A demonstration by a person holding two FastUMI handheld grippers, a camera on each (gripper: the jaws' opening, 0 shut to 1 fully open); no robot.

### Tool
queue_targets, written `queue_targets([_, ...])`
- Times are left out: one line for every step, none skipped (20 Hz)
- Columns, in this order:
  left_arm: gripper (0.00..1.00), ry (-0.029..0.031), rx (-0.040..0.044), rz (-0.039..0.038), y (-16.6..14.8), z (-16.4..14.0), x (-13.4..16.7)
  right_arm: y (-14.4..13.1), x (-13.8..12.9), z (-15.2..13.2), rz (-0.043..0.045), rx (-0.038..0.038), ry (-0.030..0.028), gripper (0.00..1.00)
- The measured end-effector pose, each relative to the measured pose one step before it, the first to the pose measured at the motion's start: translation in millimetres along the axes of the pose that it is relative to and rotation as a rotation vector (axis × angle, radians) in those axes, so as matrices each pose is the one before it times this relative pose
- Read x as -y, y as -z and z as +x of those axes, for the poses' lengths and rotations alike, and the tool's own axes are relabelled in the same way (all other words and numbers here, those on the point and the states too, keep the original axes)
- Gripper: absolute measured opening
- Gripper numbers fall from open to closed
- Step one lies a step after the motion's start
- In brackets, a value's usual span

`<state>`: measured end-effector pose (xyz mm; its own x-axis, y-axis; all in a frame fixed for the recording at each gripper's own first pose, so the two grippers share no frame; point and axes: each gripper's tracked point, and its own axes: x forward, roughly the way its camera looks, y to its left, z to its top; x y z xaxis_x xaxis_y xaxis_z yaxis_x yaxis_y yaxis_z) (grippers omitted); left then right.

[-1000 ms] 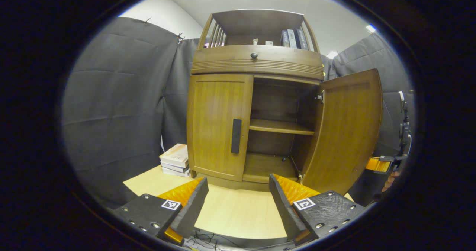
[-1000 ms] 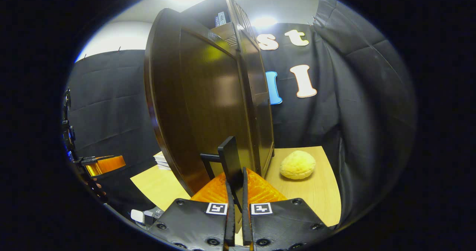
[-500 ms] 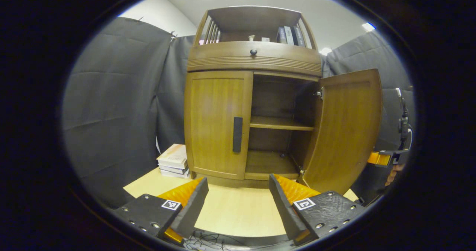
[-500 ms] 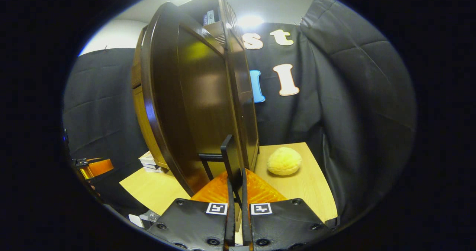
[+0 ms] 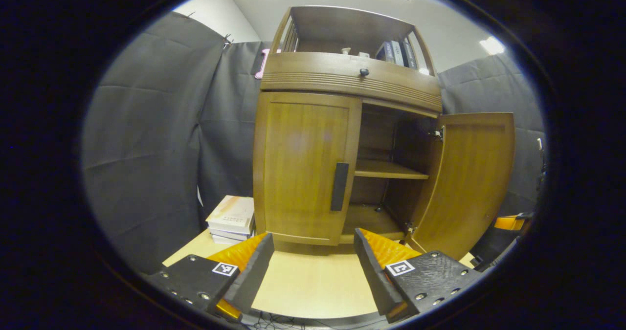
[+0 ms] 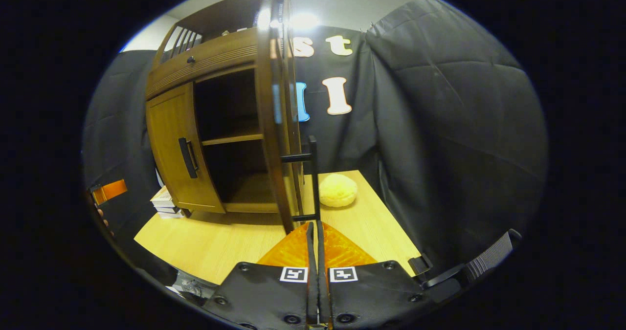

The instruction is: Open the right door of the double-door shoe cabinet with the right hand, and open the left door with the left hand.

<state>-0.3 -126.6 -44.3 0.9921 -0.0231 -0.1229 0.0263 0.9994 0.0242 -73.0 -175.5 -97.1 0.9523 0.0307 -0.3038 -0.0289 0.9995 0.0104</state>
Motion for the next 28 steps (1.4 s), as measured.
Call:
queue_targets([0.92, 0.00871, -0.0021, 0.0068, 2.92, 2.85, -11.17, 0.08, -10.6, -8.94, -0.00206, 0.01514, 0.01564, 0.02])
queue_targets([0.92, 0.00527, -0.00813, 0.00539, 2.37, 2.39, -11.16, -3.27, -13.55, -7.02, 0.00232, 0.01757, 0.00855, 0.02])
queue_targets([0.92, 0.00556, -0.00801, 0.00066, 3.03, 1.99, -10.39, -3.04, -14.39, -5.49, 0.00306, 0.01917, 0.00025, 0.0])
queue_targets([0.92, 0.00831, -0.00184, -0.004, 0.8, 1.01, -8.74, -5.38, -16.08, -4.6, 0.00235, 0.01804, -0.00734, 0.02])
queue_targets([0.92, 0.00796, 0.00364, -0.00498, 0.09, 1.3, -8.28, -3.51, -17.81, -3.5, 0.00084, 0.01887, -0.01998, 0.02])
queue_targets([0.92, 0.00552, 0.00386, -0.00319, 0.29, 1.83, -7.34, -4.76, -19.64, 1.45, 0.00018, 0.01081, -0.03273, 0.02])
queue_targets([0.92, -0.0001, -0.0001, -0.00098, 1.33, 1.65, -7.68, 0.95, -20.45, 3.1, 0.00018, -0.00478, -0.03918, 0.02])
queue_targets([0.92, -0.00306, -0.00349, -0.00045, 1.12, 3.4, -6.54, -1.13, -16.78, 4.11, 0.00009, -0.00534, -0.03808, 0.01])
queue_targets([0.92, -0.00367, -0.00189, -0.00223, 0.9, 4.97, -4.43, -4.61, -11.22, 6.9, -0.00146, 0.00634, -0.02553, 0.0])
queue_targets([0.92, -0.00226, 0.00286, -0.00377, -1.77, 5.13, -2.69, -5.74, -10.55, 8.87, -0.00566, 0.0107, -0.02321, 0.03])
queue_targets([0.92, -0.00127, 0.00557, -0.00459, -2.86, 5.17, -0.15, -4.63, -11.17, 9.94, -0.00813, 0.00889, -0.02244, 0.03])
queue_targets([0.92, -0.00084, 0.00523, -0.00356, -3.31, 5.69, 0.46, -5.52, -9.57, 10.06, -0.0077, 0.01061, -0.02189, 0.02])
queue_targets([0.92, -0.00224, 0.00492, -0.00121, -3.24, 6.09, 1.15, -2.81, -8.41, 21.59, -0.00482, 0.00664, -0.03849, 0.03])
queue_targets([0.92, -0.00102, 0.00818, 0.00076, -4.48, 6.43, 3.13, -5.55, -9.51, -3.84, -0.00803, 0.01432, -0.01576, 0.04])
queue_targets([0.92, 0.00087, 0.00935, 0.00227, -5.19, 7.7, 4.53, -2.94, -2.64, 14.27, -0.0149, 0.00346, -0.01156, 0.03])
queue_targets([0.92, 0.00136, 0.00455, 0.00513, -4.19, 9.21, 5.2, -5.04, 2.03, 9.8, -0.02001, 0.02099, 0.01107, 0.04])
queue_targets([0.92, 0.00158, -0.00098, 0.00802, -2.54, 10.05, 6.2, -5.51, 1.85, 10.27, -0.01523, 0.02072, 0.00175, 0.01])
queue_targets([0.92, 0.0053, 0.00263, 0.00799, -3.66, 10.32, 6.93, -1.62, 2.46, 10.45, -0.00982, 0.01077, 0.0044, 0.04])
queue_targets([0.92, 0.01008, 0.00675, 0.00555, -5.13, 10.24, 9.34, 0.74, -1.48, 8.54, -0.00324, -0.00057, -0.01467, 0.02])
queue_targets([0.92, 0.01146, 0.00402, 0.00348, -4.52, 11.99, 8.89, 2.04, -0.91, 5.56, 0.00007, -0.00403, -0.0167, 0.21])
queue_targets([0.92, 0.00783, -0.00137, 0.00452, -2.22, 12.44, 7.67, 2.73, 2.28, 10.66, 0.00153, -0.00423, -0.00889, 0.39])
queue_targets([0.92, 0.00581, -0.00058, 0.00631, -3.72, 12.51, 6.7, 0.41, 3.26, 7.11, 0.00341, -0.00341, 0.00056, 0.58])
queue_targets([0.92, 0.00112, 0.00053, 0.00711, -2.38, 13.36, 6.75, 0.39, 4.41, 7.41, 0.00479, 0.00503, 0.00291, 0.77])
queue_targets([0.92, 0.00314, 0.00081, 0.00742, -2.3, 12.2, 5.57, -2.04, 2.13, 0.7, 0.00296, 0.00485, 0.00122, 0.96])
queue_targets([0.92, 0.00468, -0.00026, 0.00708, -1.49, 12.01, 5.92, 2.19, 1.46, 6.38, -0.00116, 0.00209, 0.00034, 0.96])
queue_targets([0.92, 0.00636, -0.00183, 0.00526, -0.25, 10.17, 4.95, 0.64, 3.16, 2.8, -0.00625, -0.00204, 0.00205, 0.96])
queue_targets([0.92, 0.00683, -0.00318, 0.00392, 0.84, 11.41, 6.38, 2.55, 2.92, 4.67, -0.00532, -0.00059, 0.00244, 0.97])
queue_targets([0.92, 0.00718, -0.00663, 0.00198, 1.0, 10.68, 6.11, 0.6, 2.4, 2.47, -0.00247, -0.00038, 0.00083, 0.98])
